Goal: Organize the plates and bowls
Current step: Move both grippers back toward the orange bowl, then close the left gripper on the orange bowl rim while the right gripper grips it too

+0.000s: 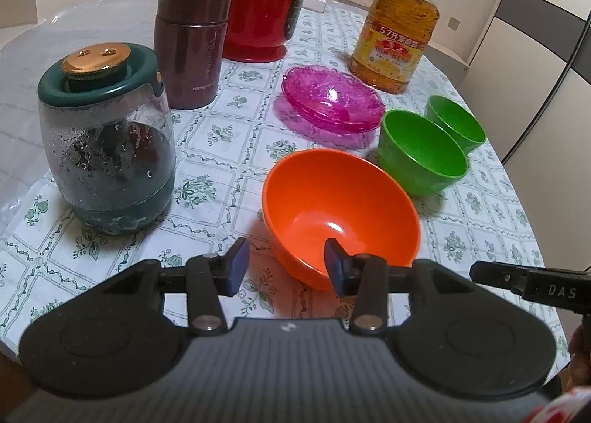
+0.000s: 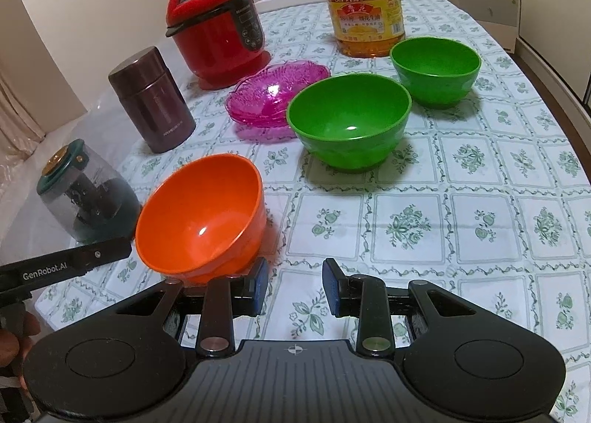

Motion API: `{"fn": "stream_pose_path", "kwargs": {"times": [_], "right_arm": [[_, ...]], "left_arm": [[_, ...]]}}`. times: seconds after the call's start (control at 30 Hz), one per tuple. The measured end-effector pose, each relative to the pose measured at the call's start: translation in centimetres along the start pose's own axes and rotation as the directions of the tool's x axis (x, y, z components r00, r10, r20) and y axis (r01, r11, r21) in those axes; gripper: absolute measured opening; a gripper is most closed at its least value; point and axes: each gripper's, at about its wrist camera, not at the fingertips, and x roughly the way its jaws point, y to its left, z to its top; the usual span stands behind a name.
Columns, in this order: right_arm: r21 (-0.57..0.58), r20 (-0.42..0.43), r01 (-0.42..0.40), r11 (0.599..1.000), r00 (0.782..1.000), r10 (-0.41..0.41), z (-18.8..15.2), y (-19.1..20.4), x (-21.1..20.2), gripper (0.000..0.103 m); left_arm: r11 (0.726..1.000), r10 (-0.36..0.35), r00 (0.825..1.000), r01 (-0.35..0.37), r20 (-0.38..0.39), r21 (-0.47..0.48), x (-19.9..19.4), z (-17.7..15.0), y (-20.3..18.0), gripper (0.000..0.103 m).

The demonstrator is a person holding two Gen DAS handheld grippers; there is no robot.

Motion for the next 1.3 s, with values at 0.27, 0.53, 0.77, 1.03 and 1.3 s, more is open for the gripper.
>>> {"fn": "stream_pose_path", "kwargs": {"times": [0.27,0.53,0.77,1.03,1.3], "right_arm": [[0.010,0.000,-0.009,1.000,1.000,0.009,0.7,0.3,1.6,0.033],[0.012,0.002,-0.013,1.000,1.000,0.013,1.8,1.0,3.4,0.033],[0.004,-0.014,-0.020,1.000,1.000,0.020,2.6,1.7,5.2,0.033],[-0.003,-0.038,-0.023,1.000,0.999,0.023,2.8,2.2,7.1,0.033],[-0.047,-0.054,-0.017,0.999,0.998,0.015,2.6,2.9,8.1,0.030]], "left_arm": [[1.000,0.016,1.000,-0.016,0.002,0.004,1.6,0.8,0.3,0.040],[1.000,0.020,1.000,-0.020,-0.004,0.017,3.2,1.2,0.5,0.040],[1.000,0.008,1.000,-0.008,-0.005,0.025,4.2,1.6,0.7,0.039],[0.999,-0.003,1.000,0.003,-0.007,0.038,5.1,1.8,0.9,0.033],[0.999,-0.020,1.000,0.021,-0.016,0.039,5.8,1.7,1.1,0.020]]}}
